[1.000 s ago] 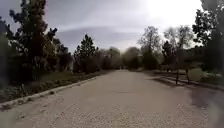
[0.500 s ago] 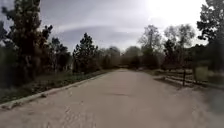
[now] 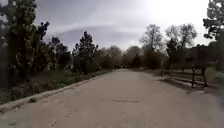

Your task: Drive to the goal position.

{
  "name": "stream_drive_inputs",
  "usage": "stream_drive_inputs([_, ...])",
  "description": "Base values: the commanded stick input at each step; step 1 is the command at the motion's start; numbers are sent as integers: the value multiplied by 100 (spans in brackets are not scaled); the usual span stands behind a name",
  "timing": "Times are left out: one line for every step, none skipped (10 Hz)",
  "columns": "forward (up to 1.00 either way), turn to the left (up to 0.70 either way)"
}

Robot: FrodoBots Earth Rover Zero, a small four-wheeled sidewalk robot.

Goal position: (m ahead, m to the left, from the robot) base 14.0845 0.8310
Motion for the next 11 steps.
stream_drive_inputs([70, 0])
stream_drive_inputs([70, 0])
stream_drive_inputs([70, 0])
stream_drive_inputs([70, 0])
stream_drive_inputs([70, 0])
stream_drive_inputs([70, 0])
stream_drive_inputs([70, 0])
stream_drive_inputs([70, 0])
stream_drive_inputs([70, 0])
stream_drive_inputs([70, 0])
stream_drive_inputs([70, -5])
